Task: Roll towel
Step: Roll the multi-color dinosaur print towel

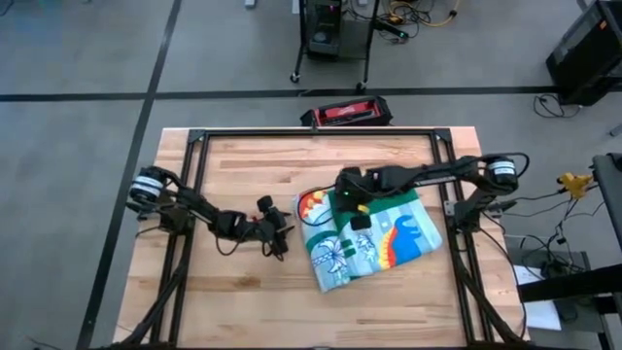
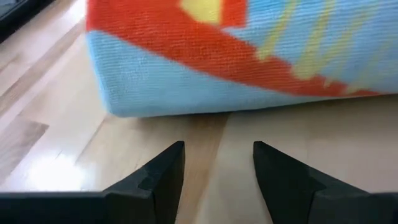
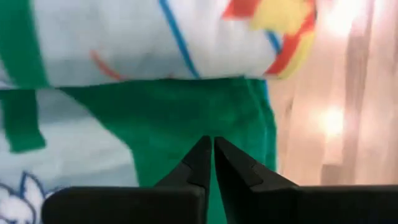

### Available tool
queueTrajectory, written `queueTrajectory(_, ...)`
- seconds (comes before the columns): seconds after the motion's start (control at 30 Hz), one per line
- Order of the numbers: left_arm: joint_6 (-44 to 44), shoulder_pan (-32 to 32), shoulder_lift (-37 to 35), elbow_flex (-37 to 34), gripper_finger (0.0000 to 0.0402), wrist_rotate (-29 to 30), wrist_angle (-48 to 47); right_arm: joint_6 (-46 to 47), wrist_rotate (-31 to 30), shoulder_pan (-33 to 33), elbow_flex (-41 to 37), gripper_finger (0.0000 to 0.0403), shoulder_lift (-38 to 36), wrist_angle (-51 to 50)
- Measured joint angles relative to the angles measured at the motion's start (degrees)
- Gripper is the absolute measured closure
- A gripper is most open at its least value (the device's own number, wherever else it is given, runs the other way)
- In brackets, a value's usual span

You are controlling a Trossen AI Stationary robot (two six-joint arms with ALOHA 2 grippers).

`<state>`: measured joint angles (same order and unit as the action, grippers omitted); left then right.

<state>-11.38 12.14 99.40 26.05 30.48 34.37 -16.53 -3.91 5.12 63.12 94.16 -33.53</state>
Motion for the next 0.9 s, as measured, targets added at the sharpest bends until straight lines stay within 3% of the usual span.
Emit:
queueTrajectory(0.1, 0.05, 0.62, 0.02, 0.30, 0.0228, -0.26, 0.15, 0.32, 3.73, -1.93, -2.23, 0.0402, -0.23, 5.06)
queueTrajectory(0.27, -1.30, 0.36, 1.76, 1.29, 0.0221, -0.81, 0.78, -1.75, 3.91, -3.87, -5.19, 0.0402, 0.59, 11.21)
queueTrajectory(0.73, 1.44, 0.60, 1.76, 1.47, 0.0234, -1.46, 0.73, -4.37, 2.42, -5.12, -5.42, 0.0403, 1.12, 11.57)
queueTrajectory(0.9, 1.85, 2.46, -2.30, 1.58, 0.0232, -2.57, -5.02, -3.78, 2.46, -6.26, -5.42, 0.0403, 0.60, 9.19)
